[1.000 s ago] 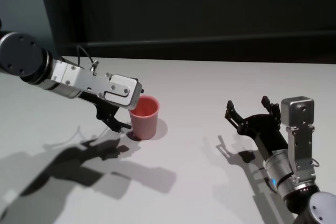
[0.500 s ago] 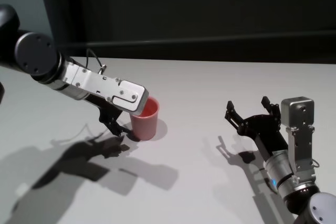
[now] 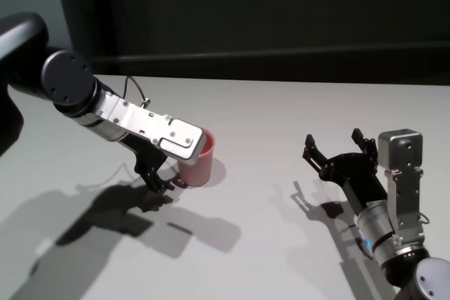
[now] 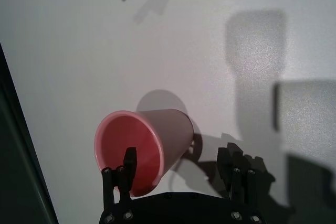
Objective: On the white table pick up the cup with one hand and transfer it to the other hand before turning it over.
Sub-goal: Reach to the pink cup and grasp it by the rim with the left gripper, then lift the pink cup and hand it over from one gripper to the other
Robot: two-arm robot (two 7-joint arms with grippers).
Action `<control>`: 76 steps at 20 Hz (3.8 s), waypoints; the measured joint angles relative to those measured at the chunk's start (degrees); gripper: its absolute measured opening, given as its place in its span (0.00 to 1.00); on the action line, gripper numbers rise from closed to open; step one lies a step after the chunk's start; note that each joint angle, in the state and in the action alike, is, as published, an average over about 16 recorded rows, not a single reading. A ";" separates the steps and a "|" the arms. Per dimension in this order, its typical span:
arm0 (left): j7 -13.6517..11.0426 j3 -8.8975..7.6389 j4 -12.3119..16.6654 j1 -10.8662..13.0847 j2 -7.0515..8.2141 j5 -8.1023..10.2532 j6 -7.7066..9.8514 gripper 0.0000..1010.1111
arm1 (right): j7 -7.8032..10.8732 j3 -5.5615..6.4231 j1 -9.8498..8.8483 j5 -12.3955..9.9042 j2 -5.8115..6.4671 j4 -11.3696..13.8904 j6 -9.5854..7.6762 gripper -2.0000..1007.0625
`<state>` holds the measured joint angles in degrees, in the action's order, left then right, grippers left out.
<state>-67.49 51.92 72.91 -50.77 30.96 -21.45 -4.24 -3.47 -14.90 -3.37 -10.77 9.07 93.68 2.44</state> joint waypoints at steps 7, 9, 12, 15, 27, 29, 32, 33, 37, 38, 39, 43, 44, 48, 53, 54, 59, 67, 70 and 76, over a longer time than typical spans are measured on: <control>-0.62 1.56 -1.99 -0.74 -1.04 0.49 -0.07 0.94 | 0.00 0.00 0.00 0.00 0.00 0.00 0.00 0.99; -0.63 1.80 -2.34 -0.87 -1.24 0.82 -0.15 0.91 | 0.00 0.00 0.00 0.00 0.00 0.00 0.00 0.99; -0.57 2.03 -2.76 -1.04 -1.46 1.46 -0.31 0.85 | 0.00 0.00 0.00 0.00 0.00 0.00 0.00 0.99; -0.42 2.13 -2.93 -1.16 -1.49 2.17 -0.53 0.77 | 0.00 0.00 0.00 0.00 0.00 0.00 0.00 0.99; 0.18 2.33 -2.48 -1.23 -0.60 4.81 -0.86 0.38 | 0.00 0.00 0.00 0.00 0.00 0.00 0.00 0.99; 0.46 2.35 -2.32 -1.11 -0.36 5.30 -0.94 0.31 | 0.00 0.00 0.00 0.00 0.00 0.00 0.00 0.99; 1.40 2.24 -2.11 -0.76 0.00 6.07 -1.19 0.22 | 0.00 0.00 0.00 0.00 0.00 0.00 0.00 0.99; 1.87 2.16 -2.07 -0.60 0.11 6.33 -1.29 0.19 | 0.00 0.00 0.00 0.00 0.00 0.00 0.00 0.99; 4.40 1.44 -2.18 0.33 0.48 7.55 -1.68 0.11 | 0.00 0.00 0.00 0.00 0.00 0.00 0.00 0.99; 5.18 1.17 -2.26 0.62 0.57 7.92 -1.78 0.10 | 0.00 0.00 0.00 0.00 0.00 0.00 0.00 0.99; 6.01 0.87 -2.37 0.92 0.65 8.31 -1.89 0.09 | 0.00 0.00 0.00 0.00 0.00 0.00 0.00 0.99; 10.00 -1.11 -3.12 2.55 0.91 10.68 -2.62 0.06 | 0.00 0.00 0.00 0.00 0.00 0.00 0.00 0.99; 11.11 -1.75 -3.38 3.03 0.93 11.45 -2.86 0.05 | 0.00 0.00 0.00 0.00 0.00 0.00 0.00 0.99; 15.22 -5.01 -4.83 5.28 0.61 15.63 -4.01 0.05 | 0.00 0.00 0.00 0.00 0.00 0.00 0.00 0.99; 18.56 -10.01 -7.26 8.37 -0.81 23.45 -6.05 0.05 | 0.00 0.00 0.00 0.00 0.00 0.00 0.00 0.99; 18.98 -11.01 -7.77 8.97 -1.23 25.18 -6.51 0.05 | 0.00 0.00 0.00 0.00 0.00 0.00 0.00 0.99; 19.47 -15.57 -10.57 11.45 -4.09 34.03 -8.74 0.05 | 0.00 0.00 0.00 0.00 0.00 0.00 0.00 0.99; 16.22 -19.91 -15.80 12.09 -9.55 45.46 -11.53 0.05 | 0.00 0.00 0.00 0.00 0.00 0.00 0.00 0.99; 14.62 -20.79 -17.84 11.35 -11.41 48.52 -12.21 0.05 | 0.00 0.00 0.00 0.00 0.00 0.00 0.00 0.99; 11.89 -21.96 -21.48 9.21 -14.40 53.05 -12.92 0.05 | 0.00 0.00 0.00 0.00 0.00 0.00 0.00 0.99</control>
<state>-55.60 29.96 51.43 -41.56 16.56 31.60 -17.16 -3.47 -14.90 -3.37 -10.77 9.07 93.68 2.44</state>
